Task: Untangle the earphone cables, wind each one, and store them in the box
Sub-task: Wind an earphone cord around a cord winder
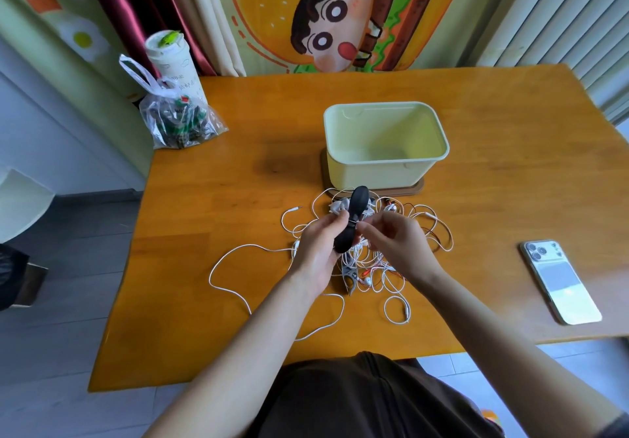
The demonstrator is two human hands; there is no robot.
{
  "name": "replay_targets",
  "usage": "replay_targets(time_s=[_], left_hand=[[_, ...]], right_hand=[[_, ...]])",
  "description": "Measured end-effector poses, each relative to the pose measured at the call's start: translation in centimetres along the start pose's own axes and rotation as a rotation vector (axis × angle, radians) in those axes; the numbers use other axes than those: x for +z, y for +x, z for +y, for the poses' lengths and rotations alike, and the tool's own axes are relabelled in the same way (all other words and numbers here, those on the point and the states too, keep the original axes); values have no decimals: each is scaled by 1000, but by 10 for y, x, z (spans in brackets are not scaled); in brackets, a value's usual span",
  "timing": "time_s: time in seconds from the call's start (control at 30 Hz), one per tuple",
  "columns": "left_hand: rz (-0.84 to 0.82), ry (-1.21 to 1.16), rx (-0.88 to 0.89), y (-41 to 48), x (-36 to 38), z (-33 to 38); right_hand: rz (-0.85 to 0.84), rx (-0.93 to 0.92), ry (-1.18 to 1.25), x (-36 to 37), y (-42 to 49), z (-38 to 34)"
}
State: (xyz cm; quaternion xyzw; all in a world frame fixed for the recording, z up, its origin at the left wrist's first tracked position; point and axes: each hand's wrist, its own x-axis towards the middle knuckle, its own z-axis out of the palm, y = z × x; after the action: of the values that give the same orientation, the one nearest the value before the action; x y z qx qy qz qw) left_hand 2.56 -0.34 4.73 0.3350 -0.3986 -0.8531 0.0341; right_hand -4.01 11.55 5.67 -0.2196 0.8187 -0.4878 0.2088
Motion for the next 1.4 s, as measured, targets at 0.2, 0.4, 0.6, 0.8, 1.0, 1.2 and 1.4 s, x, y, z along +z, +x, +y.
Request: replay_targets(time_s=[0.2,0.4,0.6,0.8,1.0,1.2,1.4], left_hand=[[-83,50,36,-6,-16,9],[-197,160,20,-14,-32,16],[-232,266,-35,-11,-39,8],[-198,594,118,-3,-33,0],[-145,831,335,12,-14,-7],[-125,908,390,22,4,-12],[-80,963,427,28,19,-8]], right_hand=[[-124,-4,-71,-1,-4,5],[-253,-13,-80,0,-3,8],[-333,-28,-116,-9,6,14],[-400,23,-238,-33,19,20],[-484,160,-222,-58,28,22],[-454,288,-77,-75,38,30],[-368,361,-17,-83,49,25]])
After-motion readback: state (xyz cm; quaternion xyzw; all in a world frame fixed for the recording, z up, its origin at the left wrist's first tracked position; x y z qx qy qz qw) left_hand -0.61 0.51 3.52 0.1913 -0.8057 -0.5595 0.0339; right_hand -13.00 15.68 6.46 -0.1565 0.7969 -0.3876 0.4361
